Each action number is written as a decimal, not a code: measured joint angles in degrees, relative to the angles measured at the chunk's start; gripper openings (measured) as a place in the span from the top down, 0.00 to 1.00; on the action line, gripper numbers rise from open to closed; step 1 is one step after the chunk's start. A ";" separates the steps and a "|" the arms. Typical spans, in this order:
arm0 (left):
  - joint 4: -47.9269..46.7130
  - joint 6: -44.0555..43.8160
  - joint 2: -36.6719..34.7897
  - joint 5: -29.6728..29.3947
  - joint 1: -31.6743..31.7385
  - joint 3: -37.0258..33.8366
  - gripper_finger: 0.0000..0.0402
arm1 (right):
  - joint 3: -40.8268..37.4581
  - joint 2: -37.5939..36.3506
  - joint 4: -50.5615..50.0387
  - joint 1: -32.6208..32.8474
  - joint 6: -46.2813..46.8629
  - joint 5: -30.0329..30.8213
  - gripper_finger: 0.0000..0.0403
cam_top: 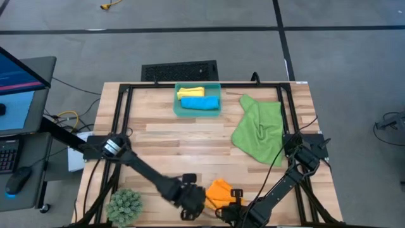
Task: Roll microfiber towels into tight, uniform cylinder then place into a basket
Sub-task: Roll the orange microfiber towel
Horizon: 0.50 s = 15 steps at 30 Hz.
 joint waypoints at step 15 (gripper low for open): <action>14.02 26.39 5.32 -20.84 -7.19 -0.27 0.65 | -0.02 -0.02 0.17 -0.52 1.54 -1.11 0.93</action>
